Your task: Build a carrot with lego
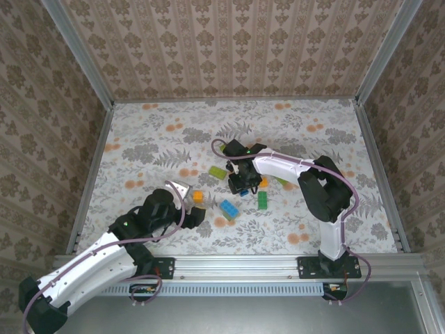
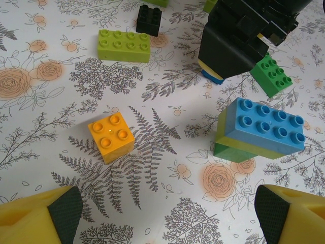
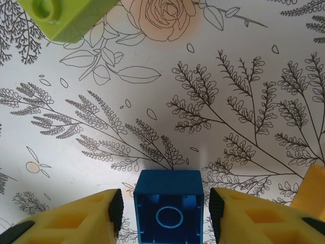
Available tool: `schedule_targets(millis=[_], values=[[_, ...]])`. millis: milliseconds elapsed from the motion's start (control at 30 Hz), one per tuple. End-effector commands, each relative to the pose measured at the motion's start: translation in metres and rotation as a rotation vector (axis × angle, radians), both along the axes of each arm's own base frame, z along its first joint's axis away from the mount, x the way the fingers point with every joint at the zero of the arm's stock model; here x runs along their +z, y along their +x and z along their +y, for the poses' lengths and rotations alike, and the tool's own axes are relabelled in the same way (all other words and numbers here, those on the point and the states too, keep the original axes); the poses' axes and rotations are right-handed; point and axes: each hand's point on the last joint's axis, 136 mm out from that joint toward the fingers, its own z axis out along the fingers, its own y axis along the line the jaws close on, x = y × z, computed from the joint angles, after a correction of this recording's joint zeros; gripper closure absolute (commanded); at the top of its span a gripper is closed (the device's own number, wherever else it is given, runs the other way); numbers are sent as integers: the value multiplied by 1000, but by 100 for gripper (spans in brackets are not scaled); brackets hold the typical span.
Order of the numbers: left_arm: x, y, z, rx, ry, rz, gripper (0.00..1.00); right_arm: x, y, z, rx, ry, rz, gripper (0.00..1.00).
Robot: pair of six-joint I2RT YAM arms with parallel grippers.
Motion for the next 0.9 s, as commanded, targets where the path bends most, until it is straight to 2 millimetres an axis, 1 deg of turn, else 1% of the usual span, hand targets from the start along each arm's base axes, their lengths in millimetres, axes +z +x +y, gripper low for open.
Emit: schedule_targets(millis=[0, 67, 133, 167, 267, 600, 867], values=[[1, 1, -1, -12, 8, -26, 9, 17, 1, -1, -13, 30, -27, 49], [1, 1, -1, -12, 8, -24, 9, 24, 0, 1, -10, 44, -34, 51], [1, 1, -1, -12, 9, -23, 9, 26, -1, 0, -10, 46, -36, 57], [0, 1, -1, -10, 11, -22, 9, 27, -2, 0, -7, 45, -35, 60], [1, 1, -1, -10, 9, -23, 9, 25, -6, -2, -7, 46, -28, 63], [1, 1, -1, -11, 9, -24, 9, 12, -22, -2, 3, 59, 17, 63], [1, 1, -1, -13, 7, -22, 9, 9, -21, -1, 4, 59, 19, 60]])
